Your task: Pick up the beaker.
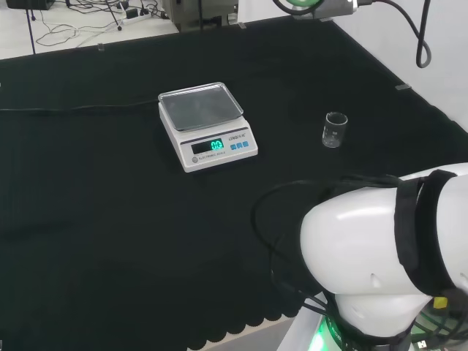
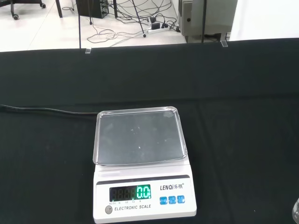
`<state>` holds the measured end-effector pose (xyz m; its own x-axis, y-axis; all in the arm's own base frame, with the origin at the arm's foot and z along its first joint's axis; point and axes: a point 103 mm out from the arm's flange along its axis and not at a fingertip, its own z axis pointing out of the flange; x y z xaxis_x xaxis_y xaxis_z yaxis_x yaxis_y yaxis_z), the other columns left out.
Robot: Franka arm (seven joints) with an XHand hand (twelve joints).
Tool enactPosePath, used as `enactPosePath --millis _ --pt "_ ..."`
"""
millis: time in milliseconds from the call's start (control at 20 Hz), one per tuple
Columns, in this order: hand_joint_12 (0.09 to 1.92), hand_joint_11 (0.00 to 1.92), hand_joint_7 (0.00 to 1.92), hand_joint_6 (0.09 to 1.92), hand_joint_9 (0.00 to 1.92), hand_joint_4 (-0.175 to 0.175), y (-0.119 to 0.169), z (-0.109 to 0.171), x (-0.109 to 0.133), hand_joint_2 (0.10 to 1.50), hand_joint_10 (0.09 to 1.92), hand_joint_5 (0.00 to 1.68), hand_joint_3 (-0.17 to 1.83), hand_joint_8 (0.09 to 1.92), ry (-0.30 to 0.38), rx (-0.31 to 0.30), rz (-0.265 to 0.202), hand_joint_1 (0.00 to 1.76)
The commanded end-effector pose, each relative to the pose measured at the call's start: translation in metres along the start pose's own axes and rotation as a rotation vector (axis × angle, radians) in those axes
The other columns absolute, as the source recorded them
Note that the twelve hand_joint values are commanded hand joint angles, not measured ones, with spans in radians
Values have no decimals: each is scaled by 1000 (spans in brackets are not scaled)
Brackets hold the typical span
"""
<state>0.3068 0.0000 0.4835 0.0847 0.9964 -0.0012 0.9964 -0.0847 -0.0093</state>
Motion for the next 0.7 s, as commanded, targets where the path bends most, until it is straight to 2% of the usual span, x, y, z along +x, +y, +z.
enactPosePath --millis 50,200,400,700 --pt "1393 208 474 279 605 10 1 1 -3 1088 639 536 -175 576 -9 -7 2 718" --pt "1459 76 388 199 497 18 4 4 -14 1099 692 456 -175 578 -13 6 27 638" --pt "1468 61 377 185 483 18 9 12 -26 1101 705 450 -175 582 -11 30 33 631" --pt "1470 61 375 182 481 18 20 37 -42 1102 709 457 -175 585 28 51 38 631"
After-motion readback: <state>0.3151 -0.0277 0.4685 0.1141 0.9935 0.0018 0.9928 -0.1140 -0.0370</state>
